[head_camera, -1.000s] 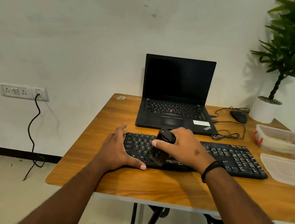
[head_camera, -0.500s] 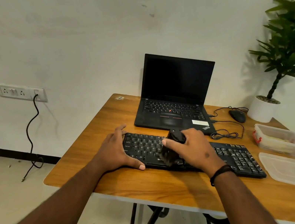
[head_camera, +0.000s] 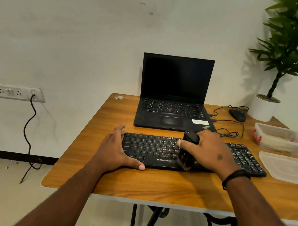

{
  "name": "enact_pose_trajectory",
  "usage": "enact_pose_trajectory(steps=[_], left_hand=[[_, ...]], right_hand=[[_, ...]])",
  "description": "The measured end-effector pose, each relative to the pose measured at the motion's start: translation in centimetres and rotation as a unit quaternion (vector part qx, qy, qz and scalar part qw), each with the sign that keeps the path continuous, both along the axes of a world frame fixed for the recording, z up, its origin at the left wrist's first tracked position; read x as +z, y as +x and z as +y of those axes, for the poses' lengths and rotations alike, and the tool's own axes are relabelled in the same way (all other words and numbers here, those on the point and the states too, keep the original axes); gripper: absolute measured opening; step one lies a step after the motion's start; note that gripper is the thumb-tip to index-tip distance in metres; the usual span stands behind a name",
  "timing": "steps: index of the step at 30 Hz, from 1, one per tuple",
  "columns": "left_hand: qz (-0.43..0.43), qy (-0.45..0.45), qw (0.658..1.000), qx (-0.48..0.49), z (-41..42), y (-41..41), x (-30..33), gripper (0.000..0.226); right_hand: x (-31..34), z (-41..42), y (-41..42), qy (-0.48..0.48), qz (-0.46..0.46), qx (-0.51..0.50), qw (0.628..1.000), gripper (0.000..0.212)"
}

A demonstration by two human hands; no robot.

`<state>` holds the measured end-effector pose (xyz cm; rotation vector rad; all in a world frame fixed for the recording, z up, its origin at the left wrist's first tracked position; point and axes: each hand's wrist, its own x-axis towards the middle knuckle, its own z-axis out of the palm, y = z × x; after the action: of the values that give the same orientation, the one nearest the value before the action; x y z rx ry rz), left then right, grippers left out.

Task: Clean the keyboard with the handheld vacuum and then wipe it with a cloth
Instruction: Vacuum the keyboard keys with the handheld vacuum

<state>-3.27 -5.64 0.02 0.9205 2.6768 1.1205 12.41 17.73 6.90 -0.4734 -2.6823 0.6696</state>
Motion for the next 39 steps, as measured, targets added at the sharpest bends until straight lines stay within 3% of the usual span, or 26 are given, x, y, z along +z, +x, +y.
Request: enact_pose_trajectory(steps=[4,8,11,20,24,28,35,39], left_hand=[[-0.004,-0.001,1.0,0.004,0.0,-0.1,0.0,0.156],[0.002,-0.006,1.0,0.005,0.1,-0.1,0.0,0.155],[0.003,-0.013,1.0,0.005,0.1,-0.1,0.0,0.153],[-0.004,-0.003,1.0,0.001,-0.1,-0.2,-0.2,0.16],[-0.003,-0.001,1.0,0.002,0.1,-0.1,-0.2,0.155],[-0.009,-0.002,1.0,0.0,0.1,-0.1,-0.2,0.15],[-0.008,0.005,1.0,0.0,0.0,0.1,0.1,0.153],[-0.008,0.01,1.0,0.0,0.0,0.1,-0.1,0.154]], right_hand=[[-0.6,-1.4,-0.2,-0.04,0.033,-0.041,0.998,0.047],[-2.0,-6.1,-1.8,-0.091,0.063,0.036,0.993,0.043],[-2.2,-8.1,-2.8,-0.077,0.066,0.059,0.993,0.044],[-1.9,-1.3,0.5,-0.033,0.019,-0.131,0.991,0.043],[-2.3,-5.8,-1.4,-0.076,0.04,-0.071,0.994,0.041],[-3.3,-10.9,-2.7,-0.04,0.093,-0.033,0.994,0.046],[-2.9,-3.3,0.0,-0.15,0.048,-0.092,0.983,0.034],[-2.5,-0.9,1.5,-0.179,0.086,-0.152,0.968,0.04]])
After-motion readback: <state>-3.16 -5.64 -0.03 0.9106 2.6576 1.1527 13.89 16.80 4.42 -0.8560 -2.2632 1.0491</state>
